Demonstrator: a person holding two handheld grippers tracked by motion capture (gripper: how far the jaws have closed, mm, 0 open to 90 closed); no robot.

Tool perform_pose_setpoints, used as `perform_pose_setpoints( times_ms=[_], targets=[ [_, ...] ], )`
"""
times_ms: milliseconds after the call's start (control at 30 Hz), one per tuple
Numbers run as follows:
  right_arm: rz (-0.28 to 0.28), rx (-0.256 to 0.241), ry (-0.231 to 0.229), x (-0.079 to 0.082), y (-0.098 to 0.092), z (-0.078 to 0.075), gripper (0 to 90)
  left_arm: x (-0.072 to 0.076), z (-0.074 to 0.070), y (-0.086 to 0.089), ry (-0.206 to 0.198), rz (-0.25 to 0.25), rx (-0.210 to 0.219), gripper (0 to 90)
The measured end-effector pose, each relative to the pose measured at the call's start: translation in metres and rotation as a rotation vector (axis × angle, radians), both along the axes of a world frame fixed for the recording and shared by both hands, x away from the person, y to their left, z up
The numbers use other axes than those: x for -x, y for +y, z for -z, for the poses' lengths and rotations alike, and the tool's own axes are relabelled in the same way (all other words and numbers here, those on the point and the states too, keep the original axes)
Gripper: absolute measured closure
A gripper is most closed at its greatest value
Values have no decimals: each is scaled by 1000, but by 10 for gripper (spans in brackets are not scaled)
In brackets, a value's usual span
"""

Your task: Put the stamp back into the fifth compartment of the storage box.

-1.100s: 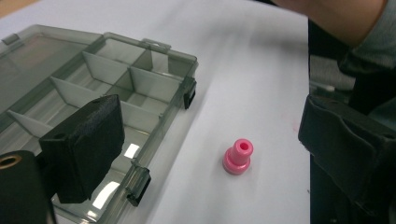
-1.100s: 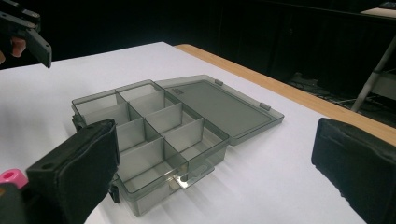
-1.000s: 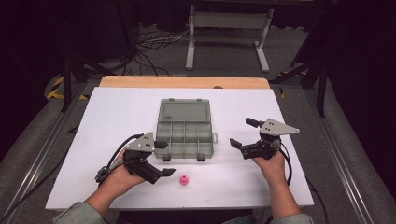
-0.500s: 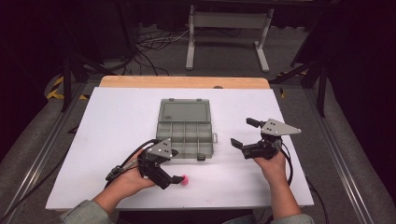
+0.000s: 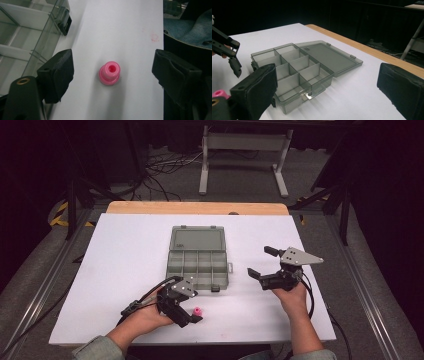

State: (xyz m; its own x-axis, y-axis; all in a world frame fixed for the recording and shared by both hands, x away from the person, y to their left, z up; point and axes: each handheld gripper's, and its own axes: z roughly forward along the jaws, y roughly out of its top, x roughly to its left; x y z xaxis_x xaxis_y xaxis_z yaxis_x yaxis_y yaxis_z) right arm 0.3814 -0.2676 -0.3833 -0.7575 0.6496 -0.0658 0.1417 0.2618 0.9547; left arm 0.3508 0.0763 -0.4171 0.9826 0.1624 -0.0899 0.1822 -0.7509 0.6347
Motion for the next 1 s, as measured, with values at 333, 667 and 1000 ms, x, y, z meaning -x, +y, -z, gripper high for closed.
perform_pose_setpoints(
  times_ms=[333,667,1000],
  targets=[
    [-1,-5,-2,0,-1,0,36,0,12,-12,-3,-1,-80,258],
    [0,-3,6,-1,0,1,34,1,20,-18,-16,8,-158,351],
    [-4,-5,9,0,1,2,33,2,22,-21,-37,6,-202,582]
  ],
)
